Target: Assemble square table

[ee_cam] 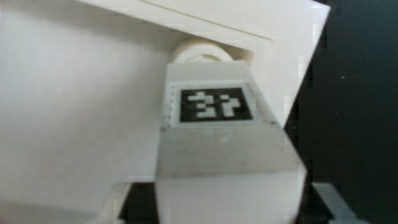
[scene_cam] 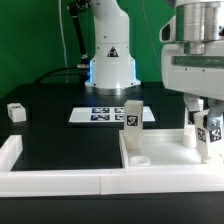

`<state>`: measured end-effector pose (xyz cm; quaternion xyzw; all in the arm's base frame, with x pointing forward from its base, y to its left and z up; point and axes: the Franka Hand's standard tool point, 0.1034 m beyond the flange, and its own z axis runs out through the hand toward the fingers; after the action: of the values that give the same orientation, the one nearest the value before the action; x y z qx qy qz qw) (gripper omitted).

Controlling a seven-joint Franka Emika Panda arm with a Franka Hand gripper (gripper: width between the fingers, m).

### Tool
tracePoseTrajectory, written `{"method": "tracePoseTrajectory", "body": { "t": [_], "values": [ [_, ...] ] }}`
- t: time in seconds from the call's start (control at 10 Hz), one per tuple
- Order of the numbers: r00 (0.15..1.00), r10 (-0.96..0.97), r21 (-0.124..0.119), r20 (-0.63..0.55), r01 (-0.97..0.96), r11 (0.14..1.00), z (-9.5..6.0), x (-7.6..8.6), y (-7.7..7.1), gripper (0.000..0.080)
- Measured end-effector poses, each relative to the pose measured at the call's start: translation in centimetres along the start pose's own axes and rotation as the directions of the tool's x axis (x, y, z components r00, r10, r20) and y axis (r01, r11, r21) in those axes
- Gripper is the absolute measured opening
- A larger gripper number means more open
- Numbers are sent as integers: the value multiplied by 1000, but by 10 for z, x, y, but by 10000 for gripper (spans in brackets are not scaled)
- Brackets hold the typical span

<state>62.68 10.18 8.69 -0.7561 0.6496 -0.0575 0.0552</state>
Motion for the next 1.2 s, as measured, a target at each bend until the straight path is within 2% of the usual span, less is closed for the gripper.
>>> {"method": "tracePoseTrajectory", "body": {
  "t": [0.2,0.4,0.6,0.7,0.8,0.9,1.0,1.2],
  "values": [
    [982,190,-7,-1,-190,982,-1,-4,1,294],
    [961,277,-13,-4,-277,961,-1,-5,2,294],
    [964,266,-13,-4,-266,964,-1,-5,2,294],
    [976,220,-13,-3,-220,976,-1,-4,2,392],
    [998,68,-47,9,-67,997,-4,0,3,392],
    [999,-52,-48,6,52,997,-5,0,1,567],
    [980,-200,-54,-11,199,978,-2,-10,2,626],
    [951,-310,-56,-5,310,949,-2,-10,2,646]
  ]
}}
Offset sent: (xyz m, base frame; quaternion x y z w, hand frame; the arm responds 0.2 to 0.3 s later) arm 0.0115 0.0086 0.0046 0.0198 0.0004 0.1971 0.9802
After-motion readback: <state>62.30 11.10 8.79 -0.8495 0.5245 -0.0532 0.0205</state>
